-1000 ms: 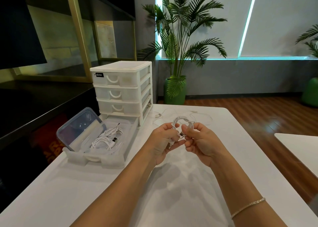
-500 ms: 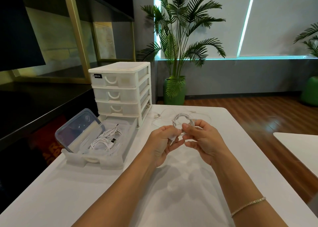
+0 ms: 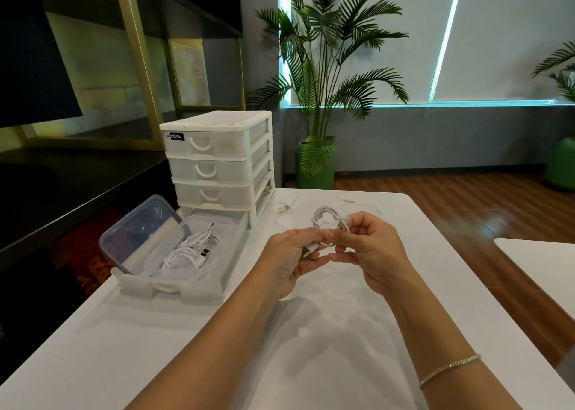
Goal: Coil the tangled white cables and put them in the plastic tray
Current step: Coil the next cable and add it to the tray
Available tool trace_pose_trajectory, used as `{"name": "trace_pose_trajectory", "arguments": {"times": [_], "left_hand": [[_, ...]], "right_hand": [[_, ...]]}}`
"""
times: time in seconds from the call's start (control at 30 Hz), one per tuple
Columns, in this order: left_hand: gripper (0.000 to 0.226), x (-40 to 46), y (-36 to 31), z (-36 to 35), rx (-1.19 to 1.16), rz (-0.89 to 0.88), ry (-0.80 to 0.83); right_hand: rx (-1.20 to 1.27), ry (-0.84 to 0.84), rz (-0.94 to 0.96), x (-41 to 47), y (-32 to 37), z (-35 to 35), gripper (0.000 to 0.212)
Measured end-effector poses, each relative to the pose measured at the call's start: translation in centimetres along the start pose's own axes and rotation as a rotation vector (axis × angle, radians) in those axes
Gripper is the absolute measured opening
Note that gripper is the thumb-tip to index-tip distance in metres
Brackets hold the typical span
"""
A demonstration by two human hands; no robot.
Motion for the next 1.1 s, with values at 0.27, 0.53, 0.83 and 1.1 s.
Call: {"name": "trace_pose_trajectory", "arguments": {"times": [0.27,0.53,0.83,1.1], "left_hand": [[0.007,0.2,-0.1,1.0,0.118,0.003,-0.073],[0.012,0.4,-0.7,1.7,0.215,-0.063,-0.148],[0.012,0.4,-1.7,1.5,0.333,-0.132,-0.141],[0.016,0.5,-1.9,1.7,0.424,-0.150,-0.172]], "right_hand": [[-0.064,0.012,-0.033,0.1,-0.6,0.1,0.021],[-0.211,0.050,-0.064,0.2,-1.0,-0.2,0.019],[-0.295,0.033,-0.036,0.2,-0.6,0.0,0.013],[-0.328,0.059,-0.059,0.3,-1.0,-0.1,0.010]]}}
Point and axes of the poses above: each hand's wrist, its own x-axis towards the middle knuckle, its own z-axis out of the back of the hand, y = z × x, the point moved 10 cm from there along x, towards the middle knuckle, and after that the axes turned 2 degrees about y, right-handed, at the moved point
